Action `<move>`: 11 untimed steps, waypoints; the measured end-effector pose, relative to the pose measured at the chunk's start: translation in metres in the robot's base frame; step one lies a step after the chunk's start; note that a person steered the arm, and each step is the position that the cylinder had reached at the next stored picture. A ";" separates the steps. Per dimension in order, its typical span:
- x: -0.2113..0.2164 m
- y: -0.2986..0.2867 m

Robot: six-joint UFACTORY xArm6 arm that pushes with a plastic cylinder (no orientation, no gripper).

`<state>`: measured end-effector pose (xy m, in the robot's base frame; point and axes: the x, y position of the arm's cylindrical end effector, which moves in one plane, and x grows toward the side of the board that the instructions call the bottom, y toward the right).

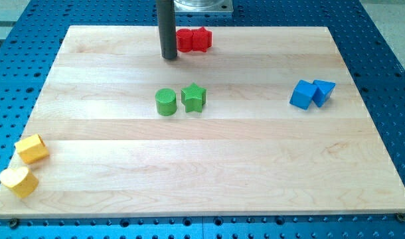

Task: Move the red star vertically to the green star

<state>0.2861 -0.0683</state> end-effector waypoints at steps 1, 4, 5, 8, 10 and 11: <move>0.001 0.088; -0.087 0.101; -0.067 0.078; -0.047 0.090; -0.063 0.081; -0.032 0.020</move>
